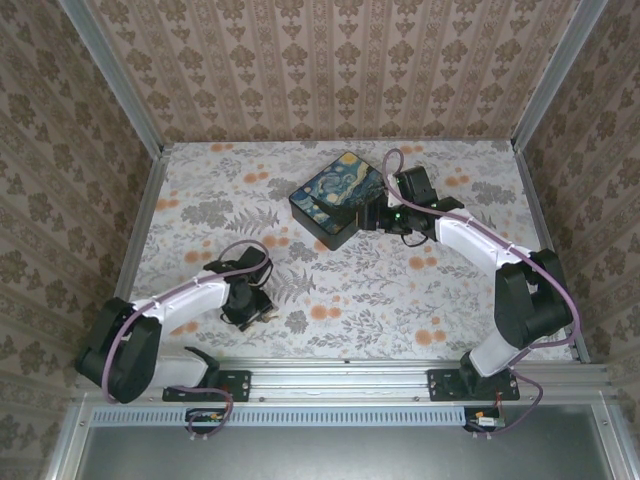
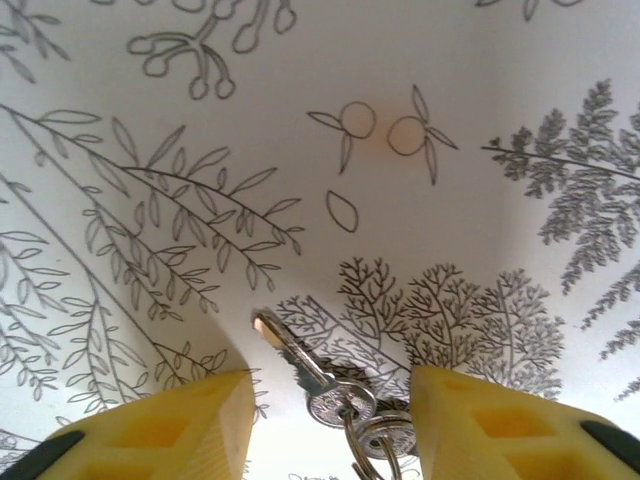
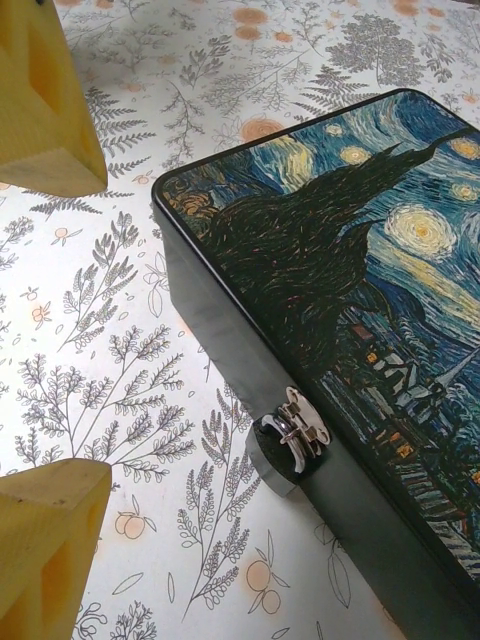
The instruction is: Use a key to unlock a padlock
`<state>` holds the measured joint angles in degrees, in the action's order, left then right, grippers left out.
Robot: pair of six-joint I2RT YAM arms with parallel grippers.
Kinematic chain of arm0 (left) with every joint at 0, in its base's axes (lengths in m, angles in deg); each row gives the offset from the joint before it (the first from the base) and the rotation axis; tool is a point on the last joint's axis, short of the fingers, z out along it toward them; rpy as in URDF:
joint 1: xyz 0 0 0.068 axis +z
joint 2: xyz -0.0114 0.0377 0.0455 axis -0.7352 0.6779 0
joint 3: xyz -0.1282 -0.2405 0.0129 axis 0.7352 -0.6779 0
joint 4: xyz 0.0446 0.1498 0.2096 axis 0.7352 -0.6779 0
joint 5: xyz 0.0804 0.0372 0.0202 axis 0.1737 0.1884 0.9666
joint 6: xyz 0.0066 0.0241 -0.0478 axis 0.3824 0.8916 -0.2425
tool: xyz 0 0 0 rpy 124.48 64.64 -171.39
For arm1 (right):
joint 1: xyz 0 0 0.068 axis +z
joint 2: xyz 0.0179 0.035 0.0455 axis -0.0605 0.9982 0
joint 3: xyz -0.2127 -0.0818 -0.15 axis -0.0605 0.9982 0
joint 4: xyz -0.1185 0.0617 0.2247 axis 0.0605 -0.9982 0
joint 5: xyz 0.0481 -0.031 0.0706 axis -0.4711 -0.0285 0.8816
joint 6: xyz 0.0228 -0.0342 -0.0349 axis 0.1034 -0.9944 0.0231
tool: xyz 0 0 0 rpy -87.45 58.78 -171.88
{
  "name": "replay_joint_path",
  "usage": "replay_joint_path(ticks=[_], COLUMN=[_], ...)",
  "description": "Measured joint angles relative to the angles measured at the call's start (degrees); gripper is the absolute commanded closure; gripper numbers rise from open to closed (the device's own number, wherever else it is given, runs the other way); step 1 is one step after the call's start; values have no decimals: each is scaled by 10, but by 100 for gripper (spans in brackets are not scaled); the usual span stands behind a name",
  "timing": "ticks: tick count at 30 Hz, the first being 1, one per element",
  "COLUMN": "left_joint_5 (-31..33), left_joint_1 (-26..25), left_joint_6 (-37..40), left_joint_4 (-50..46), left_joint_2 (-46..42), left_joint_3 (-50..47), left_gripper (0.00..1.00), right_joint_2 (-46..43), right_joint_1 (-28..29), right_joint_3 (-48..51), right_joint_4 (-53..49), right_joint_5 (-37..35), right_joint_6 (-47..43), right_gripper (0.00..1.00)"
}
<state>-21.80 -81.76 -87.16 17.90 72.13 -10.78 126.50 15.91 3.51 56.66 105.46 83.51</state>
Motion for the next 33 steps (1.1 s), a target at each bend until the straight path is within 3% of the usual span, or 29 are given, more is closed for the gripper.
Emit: replay_joint_path(ticks=[9,17,25,33], left_joint_5=[11,6,-3,-14], left_joint_1=[-9,-8,-9,-9], left_joint_6=[-3,9,44,83], left_joint_4=[-32,-52,-34,7], left_joint_2=[63,93,102,81], left_joint_3=[46,76,105,167], left_gripper=[85,100,100,100], right_joint_2=[0,0,0,-5], right_joint_1=[1,2,7,56], right_joint_3=[1,10,10,19], right_joint_4=[0,-2,-2,29], right_joint_5=[1,2,2,43], right_joint_6=[0,-2,-2,-1], right_gripper=[30,30,30,33])
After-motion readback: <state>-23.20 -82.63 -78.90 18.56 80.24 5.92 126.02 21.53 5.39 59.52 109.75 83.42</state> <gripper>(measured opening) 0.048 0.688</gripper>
